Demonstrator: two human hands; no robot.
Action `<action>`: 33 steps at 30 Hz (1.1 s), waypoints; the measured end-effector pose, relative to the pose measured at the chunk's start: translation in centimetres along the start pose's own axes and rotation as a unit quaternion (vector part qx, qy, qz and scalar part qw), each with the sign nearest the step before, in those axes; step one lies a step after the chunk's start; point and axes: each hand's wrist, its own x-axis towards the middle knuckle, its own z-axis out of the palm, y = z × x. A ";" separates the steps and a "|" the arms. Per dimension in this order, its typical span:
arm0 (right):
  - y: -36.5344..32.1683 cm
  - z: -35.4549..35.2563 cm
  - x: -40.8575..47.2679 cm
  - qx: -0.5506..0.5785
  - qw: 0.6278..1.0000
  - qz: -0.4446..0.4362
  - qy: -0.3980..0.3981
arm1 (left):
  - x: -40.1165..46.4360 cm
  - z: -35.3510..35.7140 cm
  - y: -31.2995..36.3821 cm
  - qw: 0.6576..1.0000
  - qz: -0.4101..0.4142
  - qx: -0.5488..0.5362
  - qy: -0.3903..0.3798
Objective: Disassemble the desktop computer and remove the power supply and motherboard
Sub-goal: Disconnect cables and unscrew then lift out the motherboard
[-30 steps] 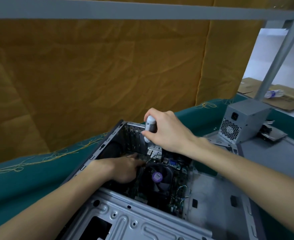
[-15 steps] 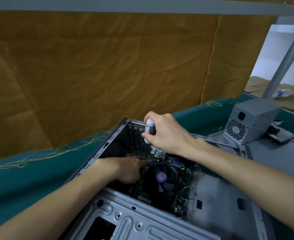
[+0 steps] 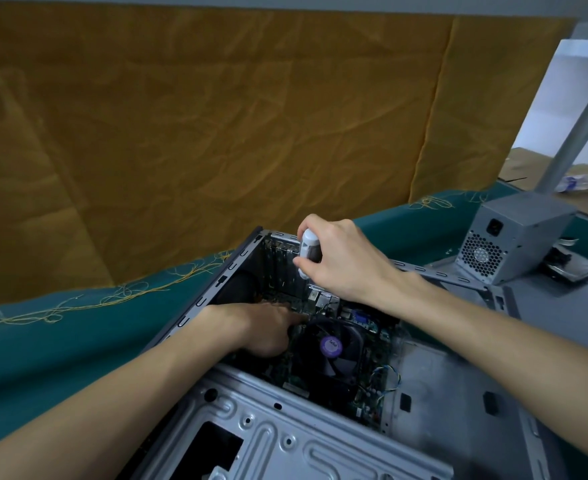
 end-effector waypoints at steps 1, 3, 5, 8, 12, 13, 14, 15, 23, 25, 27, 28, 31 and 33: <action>0.0 0.1 0.0 0.000 1.000 0.000 -0.001 | 0.0 0.0 0.0 1.000 0.000 0.000 0.001; 0.1 0.1 0.0 0.000 1.000 0.001 0.001 | -0.1 0.0 0.0 1.000 0.000 -0.001 -0.002; 0.2 0.1 0.1 0.003 1.000 0.006 0.004 | -0.1 0.0 -0.1 1.000 0.002 -0.004 -0.004; 0.3 0.0 0.1 0.010 1.000 0.010 0.007 | 0.0 0.0 -0.2 1.000 -0.001 -0.006 -0.007; 0.4 0.0 0.1 0.018 1.000 0.014 0.011 | 0.1 0.1 -0.2 1.000 0.001 -0.009 -0.009; 0.4 0.0 0.1 0.017 1.000 0.012 0.008 | 0.2 0.2 -0.2 1.000 0.001 -0.011 -0.008; 0.4 0.0 0.1 0.013 1.000 0.008 0.005 | 0.2 0.2 -0.2 1.000 0.002 -0.011 -0.005; 0.4 0.0 0.1 0.009 1.000 0.005 0.002 | 0.2 0.2 -0.2 1.000 0.004 -0.011 -0.001; 0.2 0.1 0.1 0.014 1.000 0.011 0.005 | 0.0 0.2 -0.1 1.000 0.004 -0.015 0.003; 0.1 0.1 0.0 0.011 1.000 0.016 0.005 | -0.1 0.2 0.0 1.000 0.002 -0.016 0.005; 0.0 0.0 0.0 0.008 1.000 0.020 0.004 | -0.2 0.1 0.1 1.000 -0.002 -0.021 0.009; 0.0 0.0 0.0 0.007 1.000 0.022 0.004 | -0.2 0.1 0.1 1.000 -0.004 -0.023 0.011; -0.3 -0.2 0.0 -0.004 1.000 0.028 -0.002 | -0.4 0.0 0.2 0.999 -0.007 -0.029 0.016; -0.5 -0.3 0.1 -0.030 0.999 0.038 -0.013 | -0.4 0.0 0.2 0.999 -0.006 -0.031 0.016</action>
